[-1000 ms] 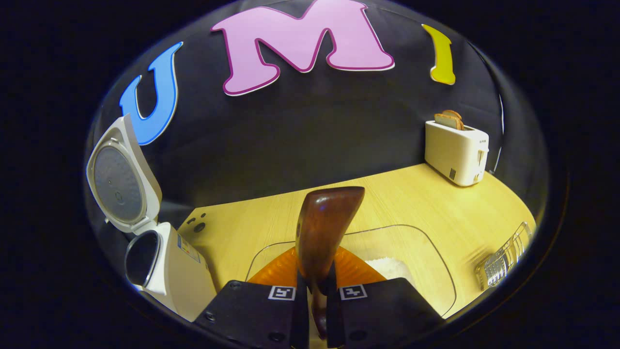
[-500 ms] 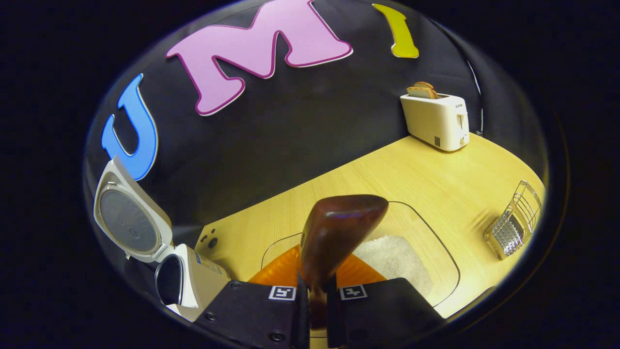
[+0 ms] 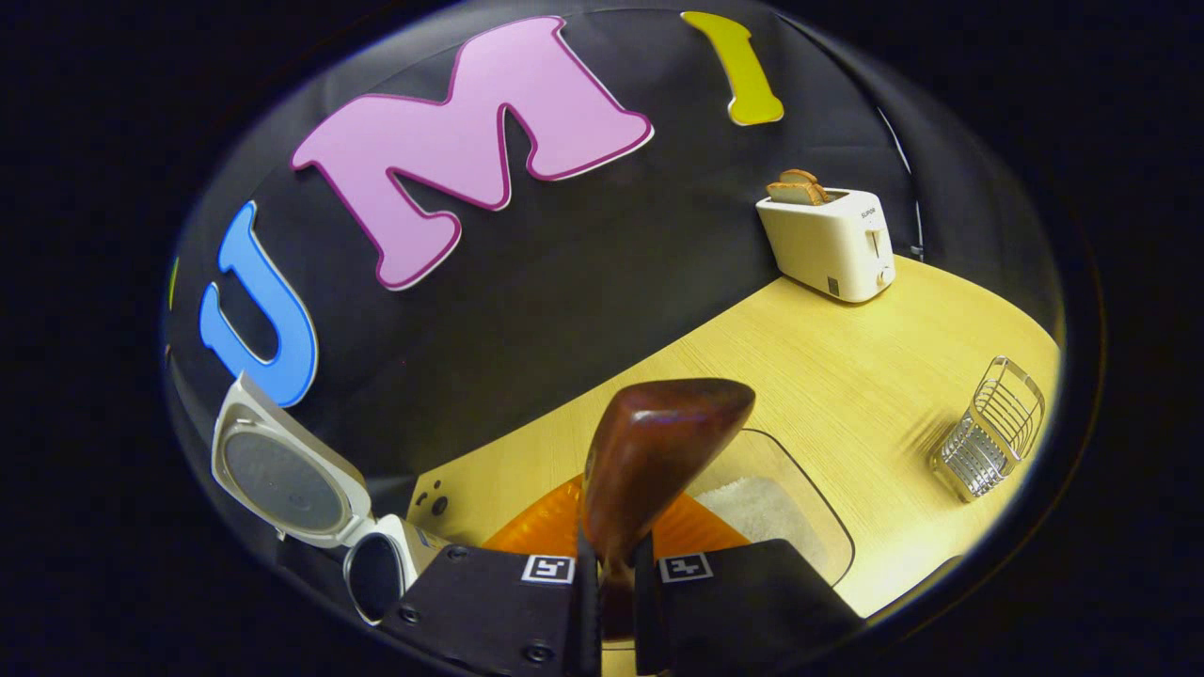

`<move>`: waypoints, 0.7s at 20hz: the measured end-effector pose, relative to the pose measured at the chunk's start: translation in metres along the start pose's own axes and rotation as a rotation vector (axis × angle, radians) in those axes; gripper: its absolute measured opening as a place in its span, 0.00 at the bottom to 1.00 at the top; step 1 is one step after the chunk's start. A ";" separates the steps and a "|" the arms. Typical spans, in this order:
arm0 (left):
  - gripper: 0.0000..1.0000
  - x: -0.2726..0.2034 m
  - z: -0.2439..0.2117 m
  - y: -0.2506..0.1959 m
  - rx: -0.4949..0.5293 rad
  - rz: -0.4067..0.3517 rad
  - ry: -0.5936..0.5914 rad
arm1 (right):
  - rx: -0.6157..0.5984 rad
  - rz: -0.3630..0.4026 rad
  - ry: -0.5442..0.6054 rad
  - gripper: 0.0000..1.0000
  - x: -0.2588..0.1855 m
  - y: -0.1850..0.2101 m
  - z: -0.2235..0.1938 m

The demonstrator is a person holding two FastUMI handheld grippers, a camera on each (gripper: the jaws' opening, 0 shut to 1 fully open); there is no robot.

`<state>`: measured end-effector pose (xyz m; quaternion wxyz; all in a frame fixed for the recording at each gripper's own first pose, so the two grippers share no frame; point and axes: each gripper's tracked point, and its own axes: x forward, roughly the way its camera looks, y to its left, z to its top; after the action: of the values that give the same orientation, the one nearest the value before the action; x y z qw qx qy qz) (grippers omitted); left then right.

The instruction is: Close the left gripper, press the button to open the rice cooker; take a wooden spoon from the chopstick holder with the right hand, scoop a spoonful of rice and pour it into the rice cooker, then put the wooden spoon back into the chopstick holder.

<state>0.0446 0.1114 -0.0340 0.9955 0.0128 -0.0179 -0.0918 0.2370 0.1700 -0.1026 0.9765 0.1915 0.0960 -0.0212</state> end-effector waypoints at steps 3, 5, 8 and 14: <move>0.99 -0.002 0.006 -0.001 0.012 -0.003 -0.010 | -0.012 0.023 -0.023 0.18 -0.008 0.010 0.017; 0.99 -0.003 0.010 -0.002 0.021 -0.004 -0.014 | -0.001 0.047 -0.034 0.17 -0.013 0.022 0.028; 0.99 -0.007 0.018 -0.001 -0.005 0.002 -0.029 | 0.003 0.092 -0.049 0.18 -0.018 0.045 0.046; 0.99 -0.014 0.038 0.007 -0.011 0.041 -0.079 | -0.001 0.191 -0.083 0.17 -0.036 0.104 0.080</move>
<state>0.0309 0.1205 0.0042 0.9958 0.0033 -0.0568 -0.0719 0.2247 0.2365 0.0159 0.9774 0.1981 0.0370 0.0639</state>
